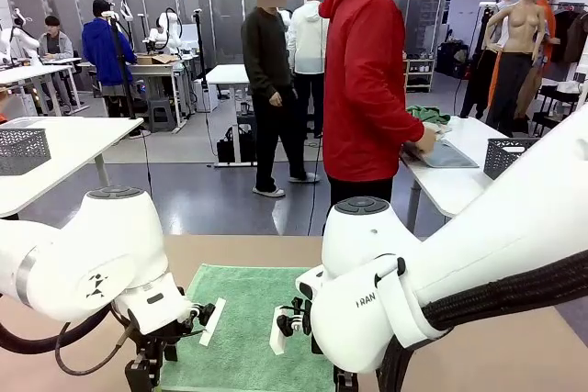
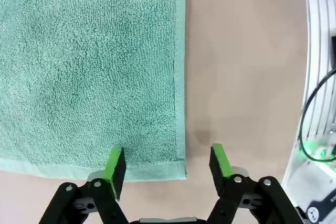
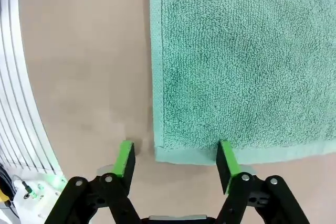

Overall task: Fold the towels and place them in the basket.
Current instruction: When a person lays out a Towel with hook on the table, fold it in half twice.

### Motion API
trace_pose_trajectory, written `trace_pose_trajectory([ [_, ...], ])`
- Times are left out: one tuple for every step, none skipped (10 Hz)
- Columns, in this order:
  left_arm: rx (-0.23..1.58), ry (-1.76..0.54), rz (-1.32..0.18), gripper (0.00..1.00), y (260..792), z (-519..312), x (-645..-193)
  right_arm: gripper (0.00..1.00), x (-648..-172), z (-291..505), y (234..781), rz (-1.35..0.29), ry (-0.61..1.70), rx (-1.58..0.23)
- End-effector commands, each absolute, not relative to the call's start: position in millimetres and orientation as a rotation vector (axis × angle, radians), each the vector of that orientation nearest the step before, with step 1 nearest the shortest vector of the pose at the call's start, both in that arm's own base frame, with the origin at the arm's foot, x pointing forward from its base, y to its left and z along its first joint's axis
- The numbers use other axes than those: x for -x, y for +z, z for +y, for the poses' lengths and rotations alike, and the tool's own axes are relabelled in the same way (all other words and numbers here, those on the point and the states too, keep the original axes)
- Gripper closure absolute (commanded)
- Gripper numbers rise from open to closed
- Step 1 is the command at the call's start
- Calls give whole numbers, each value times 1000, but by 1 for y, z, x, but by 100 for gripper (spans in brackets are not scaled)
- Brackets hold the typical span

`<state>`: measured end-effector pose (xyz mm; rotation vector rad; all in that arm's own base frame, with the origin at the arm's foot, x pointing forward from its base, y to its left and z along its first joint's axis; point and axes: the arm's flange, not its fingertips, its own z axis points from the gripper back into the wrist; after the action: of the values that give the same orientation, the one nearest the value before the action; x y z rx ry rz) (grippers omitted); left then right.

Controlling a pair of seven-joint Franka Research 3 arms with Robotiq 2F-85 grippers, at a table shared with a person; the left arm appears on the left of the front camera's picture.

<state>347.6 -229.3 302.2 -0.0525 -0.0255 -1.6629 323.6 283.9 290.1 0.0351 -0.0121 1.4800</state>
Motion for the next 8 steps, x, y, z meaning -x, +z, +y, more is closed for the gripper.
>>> trace_pose_trajectory([
  [24,-1653,-36,33,301,-223,-336,40,-328,287,286,-19,1453,-1],
  [19,-1652,-39,33,302,-223,-337,40,-328,286,287,-21,1449,5],
  [9,-1651,-38,33,303,-223,-337,40,-328,285,288,-20,1446,12],
  [-11,-1650,-41,33,304,-224,-338,40,-328,284,288,-18,1444,12],
  [-50,-1651,-45,53,305,-225,-337,51,-328,283,288,-21,1445,14],
  [-54,-1655,-44,53,305,-225,-337,51,-329,283,289,-21,1441,15],
  [-39,-1657,-43,53,305,-225,-337,51,-329,284,289,-22,1441,18],
  [-33,-1657,-38,53,305,-224,-337,51,-329,284,289,-20,1438,20],
])
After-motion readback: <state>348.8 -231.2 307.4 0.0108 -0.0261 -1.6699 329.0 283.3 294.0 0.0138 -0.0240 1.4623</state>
